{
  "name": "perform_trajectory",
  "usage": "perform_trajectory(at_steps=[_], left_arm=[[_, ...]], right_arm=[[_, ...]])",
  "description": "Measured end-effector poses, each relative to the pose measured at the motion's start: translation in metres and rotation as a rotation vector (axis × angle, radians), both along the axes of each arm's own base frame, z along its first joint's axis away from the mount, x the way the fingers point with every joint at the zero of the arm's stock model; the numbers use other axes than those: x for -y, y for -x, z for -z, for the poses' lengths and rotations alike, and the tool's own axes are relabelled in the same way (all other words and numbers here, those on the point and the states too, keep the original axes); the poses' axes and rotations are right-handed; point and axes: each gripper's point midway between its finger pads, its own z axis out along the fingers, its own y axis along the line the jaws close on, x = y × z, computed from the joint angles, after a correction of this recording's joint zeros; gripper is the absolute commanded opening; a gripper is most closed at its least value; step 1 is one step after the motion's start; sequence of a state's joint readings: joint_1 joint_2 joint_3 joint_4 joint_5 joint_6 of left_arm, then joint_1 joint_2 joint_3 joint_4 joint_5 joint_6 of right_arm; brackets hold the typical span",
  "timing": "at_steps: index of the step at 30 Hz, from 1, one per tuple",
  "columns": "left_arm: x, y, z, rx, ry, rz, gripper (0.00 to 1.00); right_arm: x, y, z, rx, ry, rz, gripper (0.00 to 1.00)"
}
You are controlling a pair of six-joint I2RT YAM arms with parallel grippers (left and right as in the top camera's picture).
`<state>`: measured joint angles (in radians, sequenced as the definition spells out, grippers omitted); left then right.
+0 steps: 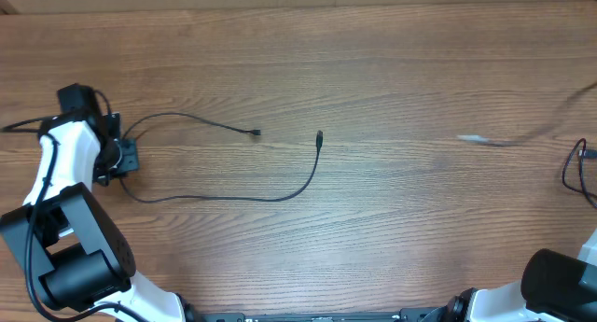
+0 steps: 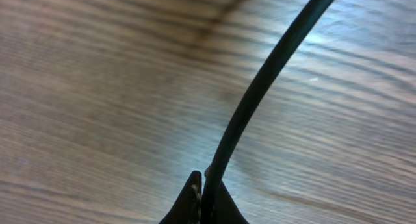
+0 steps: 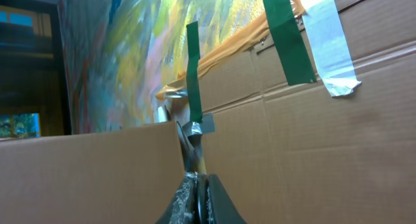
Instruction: Untangle cables
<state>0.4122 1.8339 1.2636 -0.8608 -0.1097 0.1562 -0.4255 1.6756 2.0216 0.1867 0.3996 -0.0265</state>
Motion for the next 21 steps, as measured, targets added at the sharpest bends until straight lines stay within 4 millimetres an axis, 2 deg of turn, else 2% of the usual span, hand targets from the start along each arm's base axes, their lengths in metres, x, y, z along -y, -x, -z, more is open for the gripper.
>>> perform_trajectory(at_steps=[2, 5, 9, 12, 21], left_arm=[[0.001, 0.000, 0.001, 0.013, 0.031, -0.007, 0.04], [0.015, -0.007, 0.001, 0.045, 0.105, 0.040, 0.04], [0.052, -0.022, -0.001, 0.101, 0.226, 0.206, 0.04], [0.086, -0.032, -0.004, 0.125, 0.285, 0.334, 0.04], [0.187, -0.042, -0.009, 0.143, 0.391, 0.671, 0.04]], right_arm=[[0.001, -0.002, 0.003, -0.013, -0.006, -0.001, 0.04], [0.002, -0.007, 0.010, -0.046, -0.019, -0.008, 0.04], [0.000, -0.014, 0.016, -0.076, -0.024, -0.036, 0.04], [0.002, -0.027, 0.028, -0.114, -0.034, -0.059, 0.04], [0.025, -0.092, 0.107, -0.256, -0.147, -0.117, 0.04]])
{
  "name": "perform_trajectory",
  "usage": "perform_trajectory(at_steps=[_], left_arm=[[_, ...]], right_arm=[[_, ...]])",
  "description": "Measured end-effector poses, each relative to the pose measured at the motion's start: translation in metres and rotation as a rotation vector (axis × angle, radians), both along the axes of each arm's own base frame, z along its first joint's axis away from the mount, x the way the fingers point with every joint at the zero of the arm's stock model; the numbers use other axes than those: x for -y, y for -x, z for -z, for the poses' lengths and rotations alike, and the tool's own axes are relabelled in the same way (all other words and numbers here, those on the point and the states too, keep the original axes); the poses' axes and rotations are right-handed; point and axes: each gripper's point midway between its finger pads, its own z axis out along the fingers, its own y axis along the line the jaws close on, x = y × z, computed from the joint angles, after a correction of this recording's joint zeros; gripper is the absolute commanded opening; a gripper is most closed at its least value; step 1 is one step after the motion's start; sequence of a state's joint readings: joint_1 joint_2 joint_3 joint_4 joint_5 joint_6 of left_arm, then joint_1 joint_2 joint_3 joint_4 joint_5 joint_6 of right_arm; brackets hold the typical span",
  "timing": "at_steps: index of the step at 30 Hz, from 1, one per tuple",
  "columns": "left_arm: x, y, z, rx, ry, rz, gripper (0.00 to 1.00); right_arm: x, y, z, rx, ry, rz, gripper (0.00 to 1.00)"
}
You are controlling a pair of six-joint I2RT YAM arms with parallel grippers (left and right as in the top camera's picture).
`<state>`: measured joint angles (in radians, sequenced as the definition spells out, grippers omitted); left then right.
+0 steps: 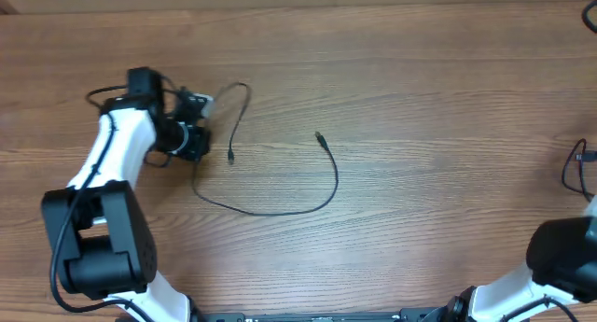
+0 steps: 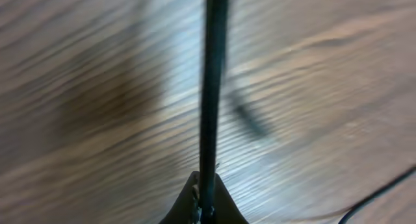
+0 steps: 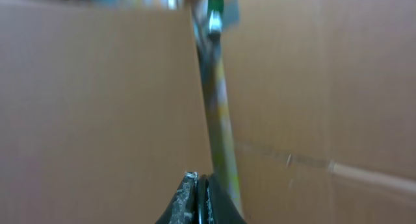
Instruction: Untangle cables
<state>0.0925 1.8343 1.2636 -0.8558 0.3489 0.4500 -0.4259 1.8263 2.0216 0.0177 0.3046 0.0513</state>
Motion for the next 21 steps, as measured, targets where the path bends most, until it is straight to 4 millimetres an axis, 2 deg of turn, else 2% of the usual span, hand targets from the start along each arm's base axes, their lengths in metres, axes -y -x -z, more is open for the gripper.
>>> perform_trajectory(at_steps=[5, 10, 12, 13, 14, 18, 21], left_arm=[[0.048, -0.002, -0.002, 0.041, 0.014, 0.147, 0.04], [0.077, 0.000, -0.004, 0.065, 0.020, 0.228, 0.04], [0.085, 0.000, -0.004, 0.076, 0.023, 0.248, 0.04], [0.088, 0.000, -0.004, 0.079, 0.023, 0.256, 0.04], [0.091, 0.001, -0.005, 0.080, 0.024, 0.264, 0.04], [0.094, 0.001, -0.005, 0.083, 0.024, 0.272, 0.04], [0.094, 0.001, -0.005, 0.084, 0.024, 0.272, 0.04]], right_arm=[[0.001, -0.018, 0.026, -0.052, -0.047, -0.045, 0.04], [0.004, -0.029, 0.060, -0.148, -0.103, -0.058, 0.04], [0.007, -0.037, 0.091, -0.236, -0.149, -0.060, 0.04], [0.008, -0.039, 0.098, -0.253, -0.158, -0.060, 0.04], [0.009, -0.042, 0.113, -0.296, -0.180, -0.059, 0.04], [0.016, -0.051, 0.172, -0.445, -0.257, -0.056, 0.04], [0.021, -0.052, 0.208, -0.535, -0.305, -0.048, 0.04]])
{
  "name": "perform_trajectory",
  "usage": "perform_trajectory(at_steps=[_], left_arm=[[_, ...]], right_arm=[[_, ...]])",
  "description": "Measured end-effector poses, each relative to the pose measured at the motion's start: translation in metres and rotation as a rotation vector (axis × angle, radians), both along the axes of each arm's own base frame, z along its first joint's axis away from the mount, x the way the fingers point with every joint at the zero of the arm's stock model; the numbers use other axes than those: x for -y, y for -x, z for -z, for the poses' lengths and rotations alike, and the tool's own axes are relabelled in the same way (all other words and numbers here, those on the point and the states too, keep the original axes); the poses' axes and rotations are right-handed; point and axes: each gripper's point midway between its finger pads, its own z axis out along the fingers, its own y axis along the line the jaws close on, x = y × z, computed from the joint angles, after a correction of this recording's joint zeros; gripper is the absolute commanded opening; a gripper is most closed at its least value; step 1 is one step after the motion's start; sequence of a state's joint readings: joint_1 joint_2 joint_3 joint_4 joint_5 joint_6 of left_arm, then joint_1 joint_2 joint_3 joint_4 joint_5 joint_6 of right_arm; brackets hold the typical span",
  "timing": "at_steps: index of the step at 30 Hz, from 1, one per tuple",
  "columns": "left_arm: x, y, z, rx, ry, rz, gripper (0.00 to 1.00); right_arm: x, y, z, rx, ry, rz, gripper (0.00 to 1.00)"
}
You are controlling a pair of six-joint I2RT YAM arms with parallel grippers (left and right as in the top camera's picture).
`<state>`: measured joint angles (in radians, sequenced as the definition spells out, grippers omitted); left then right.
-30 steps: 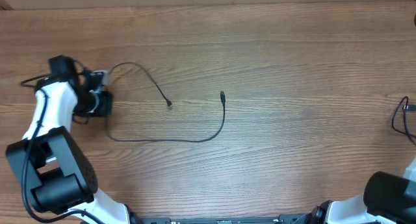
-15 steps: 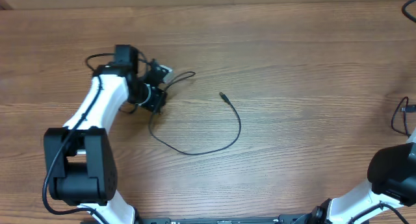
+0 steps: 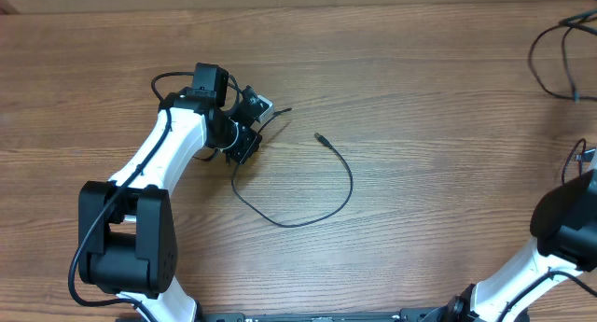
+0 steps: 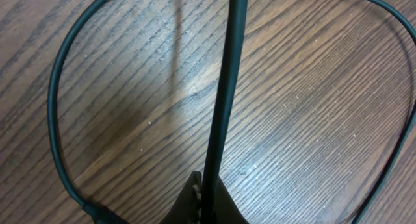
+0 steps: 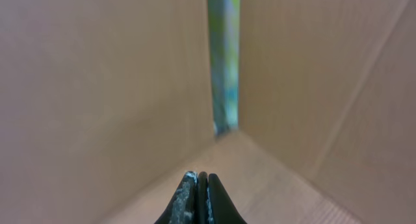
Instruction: Untangle cables
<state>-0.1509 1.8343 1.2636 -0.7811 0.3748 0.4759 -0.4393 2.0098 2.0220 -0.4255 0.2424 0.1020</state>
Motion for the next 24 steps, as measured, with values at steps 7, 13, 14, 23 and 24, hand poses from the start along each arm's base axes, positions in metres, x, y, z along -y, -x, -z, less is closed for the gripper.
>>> perform_trajectory(at_steps=[7, 13, 14, 23, 24], left_arm=[[0.000, 0.000, 0.000, 0.000, 0.000, 0.000, 0.04], [0.000, 0.000, 0.000, 0.000, 0.000, 0.000, 0.04], [0.000, 0.000, 0.000, 0.000, 0.000, 0.000, 0.04], [0.000, 0.000, 0.000, -0.001, 0.000, 0.000, 0.04], [0.000, 0.000, 0.000, -0.001, 0.000, 0.000, 0.04]], right_arm=[[0.009, 0.011, 0.064, -0.172, -0.097, 0.037, 0.04], [0.023, 0.033, 0.118, -0.266, -0.245, 0.130, 0.04], [0.025, 0.037, 0.123, -0.277, -0.261, 0.143, 0.04], [0.032, 0.054, 0.136, -0.308, -0.322, 0.201, 1.00], [0.031, 0.054, 0.136, -0.308, -0.324, 0.196, 1.00]])
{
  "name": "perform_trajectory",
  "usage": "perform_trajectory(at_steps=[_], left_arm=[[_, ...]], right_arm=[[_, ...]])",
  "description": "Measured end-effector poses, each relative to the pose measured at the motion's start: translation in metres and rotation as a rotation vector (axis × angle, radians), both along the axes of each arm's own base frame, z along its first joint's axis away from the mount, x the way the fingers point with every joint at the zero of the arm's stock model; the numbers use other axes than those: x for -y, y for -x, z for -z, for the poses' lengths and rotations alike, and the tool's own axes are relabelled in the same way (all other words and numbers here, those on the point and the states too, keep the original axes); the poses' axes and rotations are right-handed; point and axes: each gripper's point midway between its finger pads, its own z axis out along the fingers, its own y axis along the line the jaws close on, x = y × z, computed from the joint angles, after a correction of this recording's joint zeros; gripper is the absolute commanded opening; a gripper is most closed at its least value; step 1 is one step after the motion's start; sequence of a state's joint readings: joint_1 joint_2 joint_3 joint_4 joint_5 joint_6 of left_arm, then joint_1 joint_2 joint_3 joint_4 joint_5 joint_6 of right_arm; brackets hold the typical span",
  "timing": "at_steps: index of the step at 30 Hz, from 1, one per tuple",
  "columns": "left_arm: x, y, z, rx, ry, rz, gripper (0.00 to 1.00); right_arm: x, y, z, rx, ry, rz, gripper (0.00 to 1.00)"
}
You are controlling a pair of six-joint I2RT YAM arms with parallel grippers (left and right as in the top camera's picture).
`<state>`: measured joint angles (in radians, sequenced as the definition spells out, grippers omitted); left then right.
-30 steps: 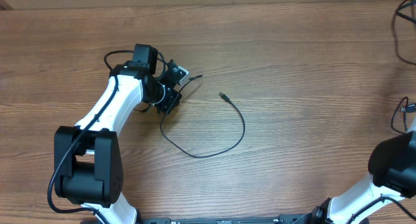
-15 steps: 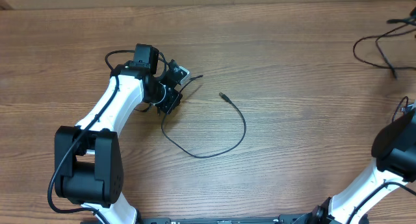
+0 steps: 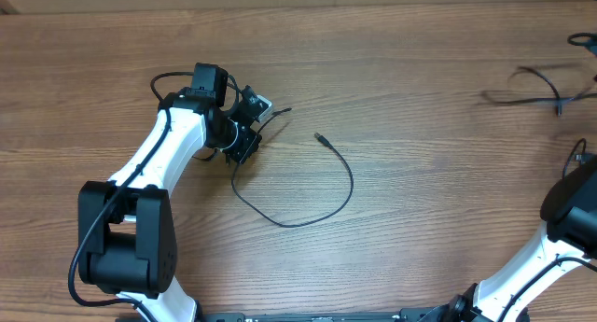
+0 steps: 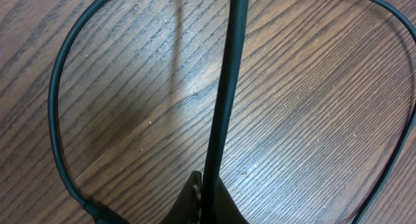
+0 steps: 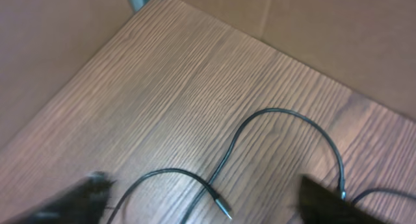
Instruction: Untangle cables
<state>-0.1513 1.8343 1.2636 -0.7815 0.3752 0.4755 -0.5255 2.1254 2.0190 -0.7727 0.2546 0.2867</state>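
Note:
A thin black cable [image 3: 308, 219] lies in an open loop at centre left, its plug end [image 3: 320, 136] free on the wood. My left gripper [image 3: 247, 126] is shut on that cable [image 4: 224, 87], which runs straight up out of the gripper [image 4: 208, 185] in the left wrist view. A second black cable [image 3: 536, 100] shows blurred at the far right. The right wrist view shows this cable [image 5: 279, 112] curving on the wood with a plug tip [image 5: 221, 211]. My right gripper [image 5: 205, 197] hangs open above it, its fingers [image 5: 84, 195] blurred and wide apart.
Brown cardboard walls [image 5: 325, 23] stand round the far right corner of the wooden table [image 3: 420, 219]. The right arm's base and its own wiring [image 3: 574, 168] sit at the right edge.
My right gripper was shut and facing the cardboard wall; now it is open and looks down on the table. The second cable sits lower at the far right. The left arm has not moved.
My left gripper held the first cable at the far left with its ends spread toward the centre. It was then further right at each moment, ending at centre left. My right gripper stayed shut while the second cable showed at the top right, then opened.

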Motion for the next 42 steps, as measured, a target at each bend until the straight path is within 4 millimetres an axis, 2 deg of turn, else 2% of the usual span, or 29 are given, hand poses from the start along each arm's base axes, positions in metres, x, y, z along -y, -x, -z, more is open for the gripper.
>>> perform_trajectory(at_steps=[6, 11, 15, 19, 23, 30, 36, 40, 42], left_arm=[[0.000, 0.000, 0.000, -0.001, 0.000, -0.001, 0.04], [-0.001, 0.003, 0.001, -0.016, -0.002, -0.001, 0.04], [0.000, 0.005, 0.001, -0.024, 0.003, 0.000, 0.04], [0.006, 0.007, -0.001, -0.032, 0.037, 0.007, 0.04], [0.013, 0.009, -0.005, -0.040, 0.086, 0.017, 0.04], [0.027, 0.010, -0.014, -0.057, 0.183, 0.009, 0.04], [0.042, -0.011, -0.032, -0.083, 0.334, -0.162, 0.04], [0.058, -0.030, -0.065, -0.090, 0.472, -0.222, 0.04], [0.065, -0.040, -0.087, -0.086, 0.531, -0.236, 0.04]], right_arm=[[-0.013, -0.008, 0.003, 0.026, -0.056, -0.060, 1.00], [-0.031, -0.022, 0.001, 0.082, -0.131, -0.149, 1.00], [-0.058, -0.032, -0.016, 0.142, -0.193, -0.272, 1.00], [-0.103, -0.030, -0.046, 0.181, -0.248, -0.411, 1.00], [-0.162, -0.021, -0.064, 0.160, -0.332, -0.532, 1.00], [-0.262, -0.002, -0.046, 0.012, -0.507, -0.731, 1.00], [-0.328, 0.011, -0.040, -0.078, -0.511, -0.962, 1.00], [-0.374, 0.022, -0.039, -0.125, -0.501, -1.139, 1.00], [-0.398, 0.030, -0.039, -0.145, -0.493, -1.235, 1.00]])
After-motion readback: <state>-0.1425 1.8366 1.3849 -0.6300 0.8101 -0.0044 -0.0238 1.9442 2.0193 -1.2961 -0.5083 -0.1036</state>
